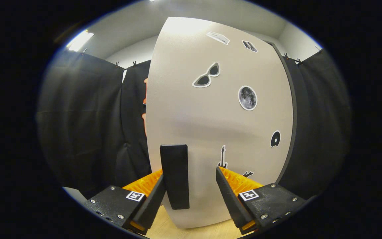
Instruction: Open the shoe cabinet door, grab the shoes and put them into the shoe cabinet, then close the shoe cabinet door.
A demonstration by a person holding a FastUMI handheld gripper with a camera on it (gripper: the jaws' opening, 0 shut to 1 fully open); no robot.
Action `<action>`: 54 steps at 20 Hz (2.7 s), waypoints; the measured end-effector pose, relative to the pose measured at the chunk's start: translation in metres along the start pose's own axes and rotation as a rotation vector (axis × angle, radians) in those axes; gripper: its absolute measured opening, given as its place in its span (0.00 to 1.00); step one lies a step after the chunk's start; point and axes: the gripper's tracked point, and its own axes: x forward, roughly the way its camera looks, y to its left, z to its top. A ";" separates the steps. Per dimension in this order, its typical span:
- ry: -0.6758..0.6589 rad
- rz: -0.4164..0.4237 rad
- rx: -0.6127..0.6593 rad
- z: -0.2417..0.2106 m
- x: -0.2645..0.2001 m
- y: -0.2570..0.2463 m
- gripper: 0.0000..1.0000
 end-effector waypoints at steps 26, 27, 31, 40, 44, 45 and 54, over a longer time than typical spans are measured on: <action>-0.009 -0.094 -0.003 0.005 0.066 0.017 0.91; -0.009 -0.097 0.001 0.005 0.067 0.017 0.91; -0.005 -0.101 0.009 0.004 0.065 0.016 0.91; 0.024 -0.086 0.034 0.016 0.057 0.015 0.93; 0.006 -0.115 0.025 0.026 0.021 0.007 0.93; 0.004 -0.124 0.025 0.030 0.007 0.006 0.93; 0.004 -0.219 0.013 0.038 -0.100 -0.017 0.94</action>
